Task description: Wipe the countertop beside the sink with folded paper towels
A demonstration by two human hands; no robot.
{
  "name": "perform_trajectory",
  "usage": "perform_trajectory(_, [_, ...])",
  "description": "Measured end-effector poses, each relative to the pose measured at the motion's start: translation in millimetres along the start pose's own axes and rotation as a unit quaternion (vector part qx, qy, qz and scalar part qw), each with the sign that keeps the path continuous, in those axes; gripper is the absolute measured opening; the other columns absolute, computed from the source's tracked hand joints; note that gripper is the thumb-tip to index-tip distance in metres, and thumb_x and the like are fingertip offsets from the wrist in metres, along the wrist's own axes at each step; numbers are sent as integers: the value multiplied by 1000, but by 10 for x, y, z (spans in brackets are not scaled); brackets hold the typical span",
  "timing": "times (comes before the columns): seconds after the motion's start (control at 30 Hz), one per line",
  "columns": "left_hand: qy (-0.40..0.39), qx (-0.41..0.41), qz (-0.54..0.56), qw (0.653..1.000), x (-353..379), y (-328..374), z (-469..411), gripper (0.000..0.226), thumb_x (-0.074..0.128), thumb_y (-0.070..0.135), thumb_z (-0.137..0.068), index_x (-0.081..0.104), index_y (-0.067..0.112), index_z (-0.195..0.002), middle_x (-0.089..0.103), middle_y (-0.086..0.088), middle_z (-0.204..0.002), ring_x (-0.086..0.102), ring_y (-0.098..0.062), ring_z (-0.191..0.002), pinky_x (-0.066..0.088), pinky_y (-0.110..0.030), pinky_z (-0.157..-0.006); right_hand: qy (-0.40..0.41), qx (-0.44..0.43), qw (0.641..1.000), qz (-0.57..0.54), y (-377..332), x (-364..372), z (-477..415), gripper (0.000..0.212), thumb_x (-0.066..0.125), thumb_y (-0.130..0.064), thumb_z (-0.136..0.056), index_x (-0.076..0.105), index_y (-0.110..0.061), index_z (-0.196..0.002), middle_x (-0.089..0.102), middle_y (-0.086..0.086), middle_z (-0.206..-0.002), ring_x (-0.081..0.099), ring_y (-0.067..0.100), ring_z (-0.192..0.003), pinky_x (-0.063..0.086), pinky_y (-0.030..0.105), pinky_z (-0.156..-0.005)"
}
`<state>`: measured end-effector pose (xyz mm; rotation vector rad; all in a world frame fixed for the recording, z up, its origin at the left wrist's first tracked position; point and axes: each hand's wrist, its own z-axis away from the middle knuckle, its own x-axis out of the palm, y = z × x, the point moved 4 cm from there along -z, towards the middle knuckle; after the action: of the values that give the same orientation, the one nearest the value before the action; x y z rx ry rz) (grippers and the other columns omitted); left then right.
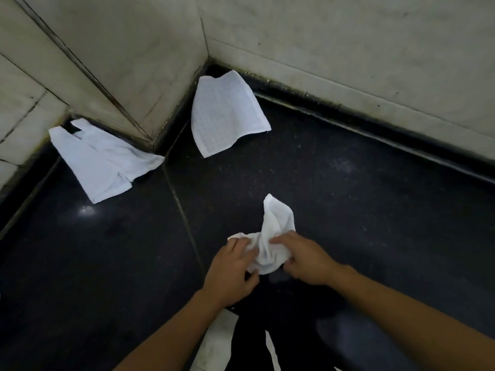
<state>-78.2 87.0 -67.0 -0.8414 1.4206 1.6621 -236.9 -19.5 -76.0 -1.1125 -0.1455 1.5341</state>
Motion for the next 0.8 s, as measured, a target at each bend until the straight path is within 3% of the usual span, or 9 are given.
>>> perform_trajectory(0.1, [-18, 30, -69, 997, 153, -24, 145, 54, 59, 52, -72, 58, 25, -119, 51, -7, -133, 45, -26, -122, 46, -37, -86, -18, 29, 992, -117, 38, -236, -18, 60, 63, -12, -81, 46, -33, -135, 59, -4, -113, 61, 8, -89, 53, 26, -80])
perform_trajectory(0.23, [29, 49, -73, 996, 139, -16, 117, 25, 55, 34, -81, 66, 23, -101, 56, -5, -118, 53, -26, -107, 47, -34, -77, 185, 2, 979, 85, -61, -641, -184, 55, 54, -8, -85, 47, -31, -135, 54, -3, -127, 57, 16, -108, 53, 36, -79])
perform_trajectory(0.33, [48, 31, -55, 997, 123, 14, 51, 18, 50, 23, -82, 67, 20, -88, 59, 0, -103, 57, -23, -95, 46, -34, -70, 103, -59, 962, 247, -246, -578, -359, 65, 53, -10, -88, 35, -36, -144, 22, -1, -153, 29, 22, -131, 50, 37, -83])
perform_trajectory(0.4, [68, -29, 19, 997, 65, 7, 32, 16, 50, 20, -86, 66, 19, -92, 62, 5, -94, 55, -16, -89, 43, -32, -70, 69, -89, 945, 306, -273, -507, -422, 46, 53, -17, -91, 51, -33, -134, 21, 1, -155, 26, 24, -135, 45, 33, -84])
perform_trajectory(0.47, [91, -127, 149, 976, -50, -41, 42, 10, 52, 17, -94, 62, 16, -92, 63, 5, -81, 57, -12, -75, 41, -29, -64, 76, -75, 956, 272, -214, -499, -409, 29, 52, -24, -92, 64, -25, -118, 37, -1, -145, 36, 21, -130, 43, 31, -80])
perform_trajectory(0.57, [120, -262, 349, 892, -202, -142, 65, 14, 52, 19, -97, 60, 11, -90, 63, -1, -77, 57, -9, -68, 45, -24, -60, 121, -19, 983, 135, -56, -565, -274, 22, 57, -30, -92, 65, -21, -110, 53, -3, -122, 55, 19, -105, 47, 33, -77])
perform_trajectory(0.7, [73, -406, 432, 802, -176, -281, 42, 30, 51, 26, -97, 55, 10, -72, 50, 0, -68, 46, -10, -64, 38, -24, -61, 196, -11, 980, 35, 2, -545, -98, 13, 63, -18, -89, 66, -18, -101, 60, -2, -103, 59, 16, -82, 53, 38, -75])
perform_trajectory(0.77, [16, -431, 397, 810, -156, -340, 12, 37, 52, 27, -96, 45, 13, -62, 42, 0, -62, 40, -11, -58, 35, -28, -58, 196, -7, 980, 21, 7, -449, -67, 19, 62, -10, -88, 65, -18, -104, 57, -2, -104, 59, 15, -83, 53, 34, -76])
perform_trajectory(0.8, [-20, -417, 325, 849, -161, -371, -3, 35, 53, 28, -95, 47, 14, -63, 45, 0, -62, 43, -12, -58, 36, -28, -59, 191, 2, 982, 16, 30, -400, -59, 25, 62, -10, -87, 64, -19, -111, 56, -2, -109, 60, 16, -87, 53, 33, -79])
